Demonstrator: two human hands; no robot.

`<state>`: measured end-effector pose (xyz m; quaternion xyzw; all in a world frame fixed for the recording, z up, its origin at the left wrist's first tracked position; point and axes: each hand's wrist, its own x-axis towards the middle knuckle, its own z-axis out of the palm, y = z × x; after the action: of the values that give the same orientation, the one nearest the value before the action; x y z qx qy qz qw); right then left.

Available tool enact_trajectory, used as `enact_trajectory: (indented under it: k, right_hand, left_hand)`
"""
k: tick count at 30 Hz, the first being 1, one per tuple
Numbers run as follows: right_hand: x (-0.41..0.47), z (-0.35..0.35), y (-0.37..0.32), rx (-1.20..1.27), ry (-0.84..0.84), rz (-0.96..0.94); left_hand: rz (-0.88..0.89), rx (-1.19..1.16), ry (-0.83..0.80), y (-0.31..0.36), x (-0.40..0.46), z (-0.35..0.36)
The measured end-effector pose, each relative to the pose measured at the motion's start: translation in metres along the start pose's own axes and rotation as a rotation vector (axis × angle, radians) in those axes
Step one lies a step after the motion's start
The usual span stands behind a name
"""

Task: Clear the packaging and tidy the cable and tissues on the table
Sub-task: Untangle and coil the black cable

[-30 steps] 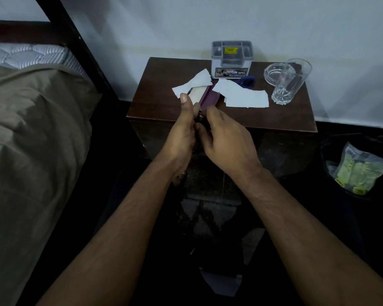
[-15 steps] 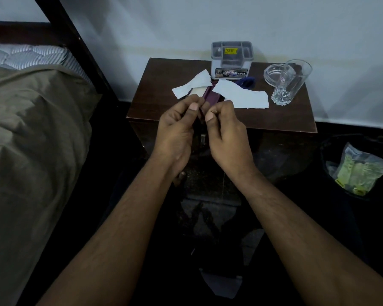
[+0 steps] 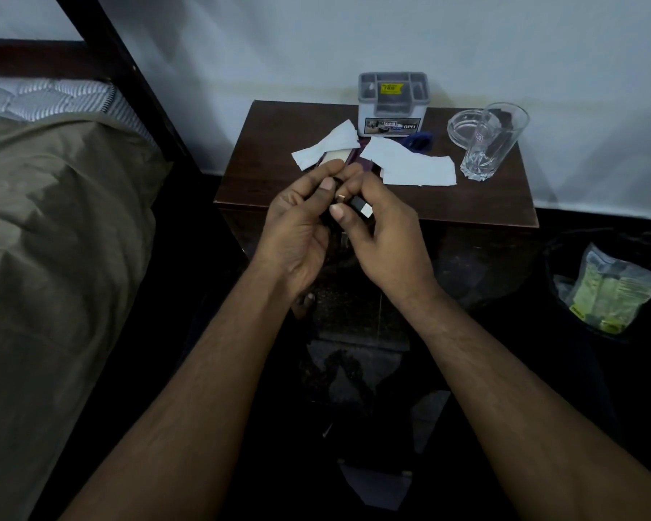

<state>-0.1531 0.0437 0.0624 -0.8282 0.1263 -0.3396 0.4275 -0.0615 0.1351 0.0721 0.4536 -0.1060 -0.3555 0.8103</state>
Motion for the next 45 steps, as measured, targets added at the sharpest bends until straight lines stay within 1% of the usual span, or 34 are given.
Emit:
enact_trajectory:
  k: [5, 9, 13, 15, 17, 20, 22, 24, 26, 30, 33, 36, 41, 45]
  right_hand:
    - [0.001, -0.001, 0.003, -0.031, 0.042, -0.004]
    - [0.0, 0.0, 0.002, -0.094, 0.033, -0.041]
    - [0.0, 0.001, 0.0, -0.08, -0.018, -0.052]
    - [0.001, 0.001, 0.002, -0.068, -0.006, -0.058]
    - [0.003, -0.001, 0.006, -0.008, 0.022, -0.029]
    - [0.008, -0.004, 0.01, 0.179, 0.054, 0.09]
    - [0.011, -0.005, 0.009, 0.31, 0.061, 0.143]
    - [0.012, -0.007, 0.008, 0.414, 0.066, 0.174]
    - [0.01, -0.006, 0.008, 0.419, 0.068, 0.173]
    - [0.001, 0.005, 0.006, 0.23, -0.007, 0.081]
    - [-0.001, 0.011, 0.003, 0.156, -0.037, 0.053]
    - [0.001, 0.01, 0.0, 0.141, -0.024, 0.015]
    - [-0.001, 0.006, -0.005, 0.057, -0.035, -0.136]
    - [-0.005, 0.008, -0.008, 0.043, -0.088, -0.148]
  left_hand:
    - [0.011, -0.053, -0.09, 0.003, -0.003, 0.003]
    - [-0.033, -0.199, -0.068, 0.006, -0.004, 0.005]
    - [-0.051, -0.224, -0.085, 0.009, -0.002, 0.001]
    - [-0.054, -0.242, -0.109, 0.01, -0.003, 0.0]
    - [-0.061, -0.271, -0.15, 0.012, -0.005, 0.0]
    - [-0.068, -0.304, -0.192, 0.011, -0.006, 0.001]
    - [-0.079, -0.324, -0.19, 0.011, -0.006, 0.001]
    - [-0.093, -0.333, -0.169, 0.011, -0.006, 0.002]
    - [-0.094, -0.336, -0.127, 0.01, -0.006, 0.003]
    - [-0.04, -0.34, 0.062, 0.008, -0.001, 0.002]
    - [-0.016, -0.321, 0.15, 0.009, 0.004, -0.002]
    - [-0.022, -0.289, 0.17, 0.007, 0.006, -0.004]
    - [0.021, -0.109, 0.148, 0.001, 0.002, 0.001]
    - [0.017, -0.14, 0.183, 0.003, 0.002, 0.001]
